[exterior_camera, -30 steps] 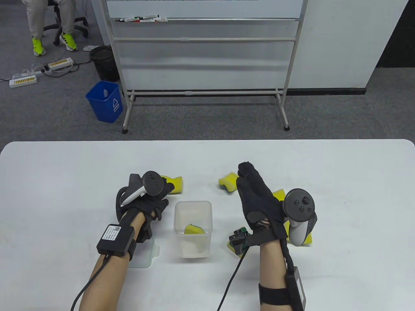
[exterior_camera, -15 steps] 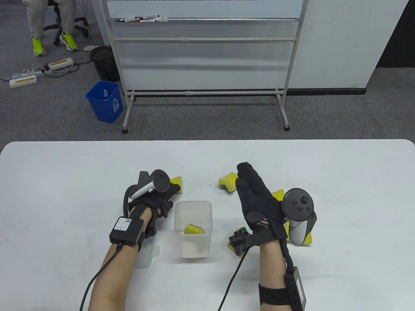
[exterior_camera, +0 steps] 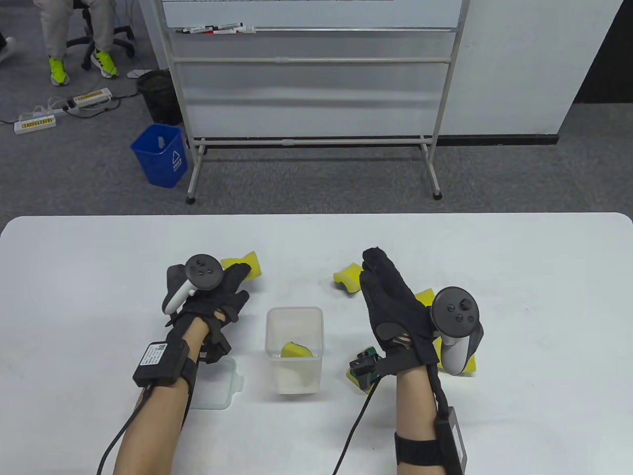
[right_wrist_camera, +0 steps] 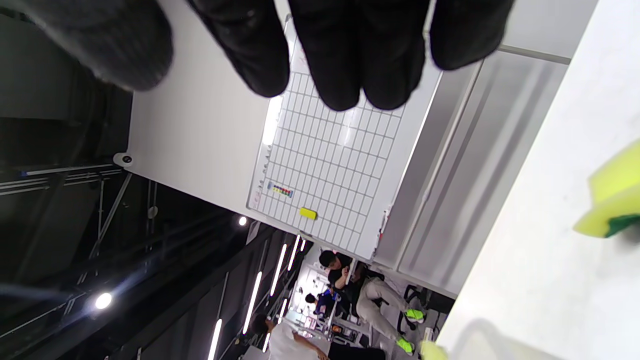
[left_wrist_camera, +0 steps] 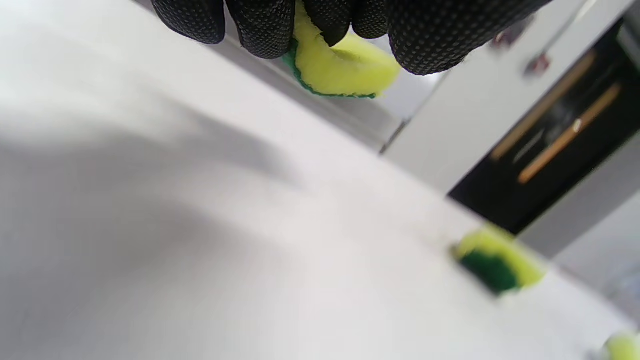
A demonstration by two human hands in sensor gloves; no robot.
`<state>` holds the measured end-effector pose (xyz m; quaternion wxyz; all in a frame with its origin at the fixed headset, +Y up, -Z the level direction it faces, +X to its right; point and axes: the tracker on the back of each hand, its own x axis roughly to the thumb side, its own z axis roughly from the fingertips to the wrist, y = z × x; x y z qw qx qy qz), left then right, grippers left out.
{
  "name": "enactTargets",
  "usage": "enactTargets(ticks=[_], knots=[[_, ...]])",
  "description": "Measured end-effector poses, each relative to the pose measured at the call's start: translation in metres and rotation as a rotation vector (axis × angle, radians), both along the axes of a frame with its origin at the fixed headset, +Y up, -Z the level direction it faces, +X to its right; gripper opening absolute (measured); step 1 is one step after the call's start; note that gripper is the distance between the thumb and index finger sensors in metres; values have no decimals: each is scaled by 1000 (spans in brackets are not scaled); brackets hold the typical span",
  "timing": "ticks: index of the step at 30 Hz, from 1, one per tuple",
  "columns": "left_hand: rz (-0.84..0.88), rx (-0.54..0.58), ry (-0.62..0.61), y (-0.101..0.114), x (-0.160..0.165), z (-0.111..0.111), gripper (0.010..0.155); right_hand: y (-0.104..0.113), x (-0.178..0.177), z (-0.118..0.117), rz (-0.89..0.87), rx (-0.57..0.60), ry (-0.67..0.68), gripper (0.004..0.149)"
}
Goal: Squeeze sponges into plastic airtight container
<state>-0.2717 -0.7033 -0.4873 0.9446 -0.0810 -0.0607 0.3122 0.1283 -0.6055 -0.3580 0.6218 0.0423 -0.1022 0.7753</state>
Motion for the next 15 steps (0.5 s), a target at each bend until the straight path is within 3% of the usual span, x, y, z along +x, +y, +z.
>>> enactTargets(ticks=[4, 8, 15], knots=[[284, 94, 72, 32, -32, 21, 67, 4, -4, 3, 8, 17, 12, 75], [495, 167, 40, 66, -46, 50, 68, 9, -12, 7, 32, 43, 29, 75], [699, 214, -133, 106, -13, 96, 67, 16, -32, 11, 111, 101, 99, 75]])
